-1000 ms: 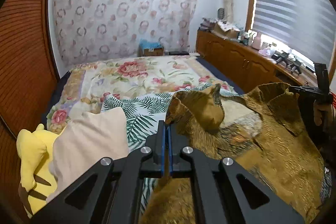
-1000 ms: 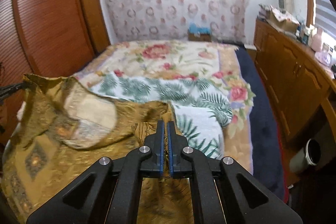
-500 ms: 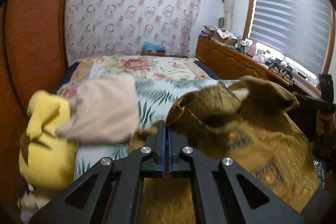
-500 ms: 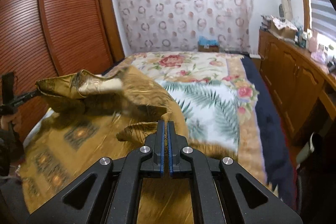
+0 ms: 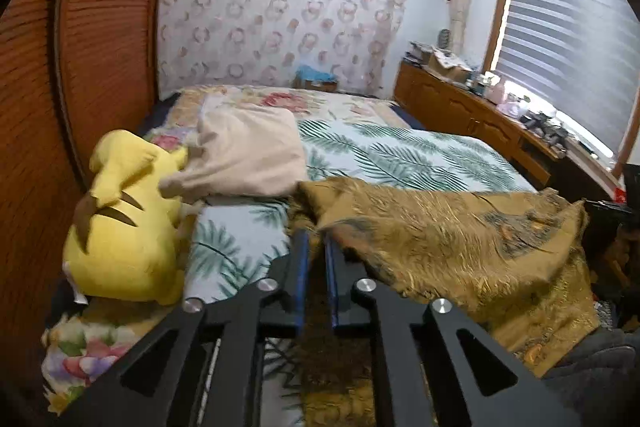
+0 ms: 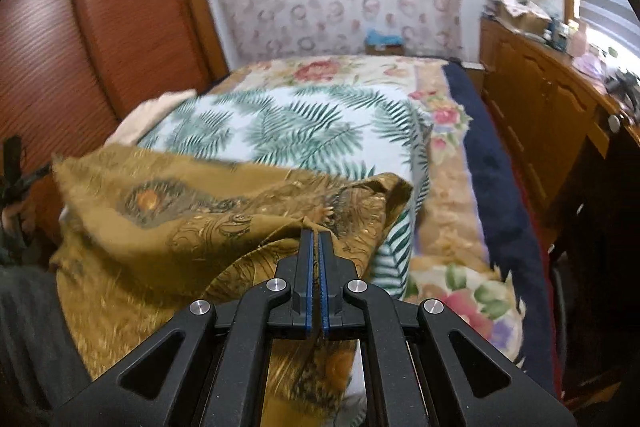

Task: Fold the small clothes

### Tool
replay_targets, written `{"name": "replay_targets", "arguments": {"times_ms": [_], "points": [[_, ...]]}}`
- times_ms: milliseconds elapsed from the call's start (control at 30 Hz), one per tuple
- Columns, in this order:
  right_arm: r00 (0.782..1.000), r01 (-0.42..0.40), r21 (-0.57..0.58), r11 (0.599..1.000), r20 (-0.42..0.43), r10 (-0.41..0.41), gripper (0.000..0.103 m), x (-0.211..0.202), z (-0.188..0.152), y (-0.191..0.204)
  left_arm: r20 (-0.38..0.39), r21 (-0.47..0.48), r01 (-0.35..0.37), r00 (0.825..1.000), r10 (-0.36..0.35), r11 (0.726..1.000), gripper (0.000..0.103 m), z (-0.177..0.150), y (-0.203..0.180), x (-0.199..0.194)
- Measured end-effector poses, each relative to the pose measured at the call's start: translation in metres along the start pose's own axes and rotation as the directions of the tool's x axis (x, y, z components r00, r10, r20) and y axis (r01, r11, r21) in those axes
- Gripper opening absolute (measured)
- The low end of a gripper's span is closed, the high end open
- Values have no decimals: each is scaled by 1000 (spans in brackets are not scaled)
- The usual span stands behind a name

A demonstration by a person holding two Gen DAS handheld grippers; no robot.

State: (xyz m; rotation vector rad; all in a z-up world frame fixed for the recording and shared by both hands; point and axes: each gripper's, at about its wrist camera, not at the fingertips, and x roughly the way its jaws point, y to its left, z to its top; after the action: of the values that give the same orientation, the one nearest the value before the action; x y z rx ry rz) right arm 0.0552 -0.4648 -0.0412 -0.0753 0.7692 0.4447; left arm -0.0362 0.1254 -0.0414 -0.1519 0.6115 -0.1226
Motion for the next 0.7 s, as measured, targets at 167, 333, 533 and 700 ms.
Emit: {"name": "replay_targets", "arguments": {"times_ms": [167, 333, 533, 700], "points": [[1000, 8, 32, 999, 14, -9, 5, 4, -1, -5, -3, 12, -36, 999, 36, 999, 27, 11, 8, 3], [997, 58, 23, 998, 44, -59, 32, 3, 13, -4, -21, 48, -20, 1000, 21, 999, 37, 28, 1, 22], [994, 99, 1, 995, 40, -99, 59, 26, 31, -4, -103, 97, -6, 995, 16, 995, 39, 48, -11, 74], [993, 115, -10, 993, -16, -115, 60, 61, 35, -5, -173, 95, -11, 985, 27, 995, 39, 54, -10, 108]]}}
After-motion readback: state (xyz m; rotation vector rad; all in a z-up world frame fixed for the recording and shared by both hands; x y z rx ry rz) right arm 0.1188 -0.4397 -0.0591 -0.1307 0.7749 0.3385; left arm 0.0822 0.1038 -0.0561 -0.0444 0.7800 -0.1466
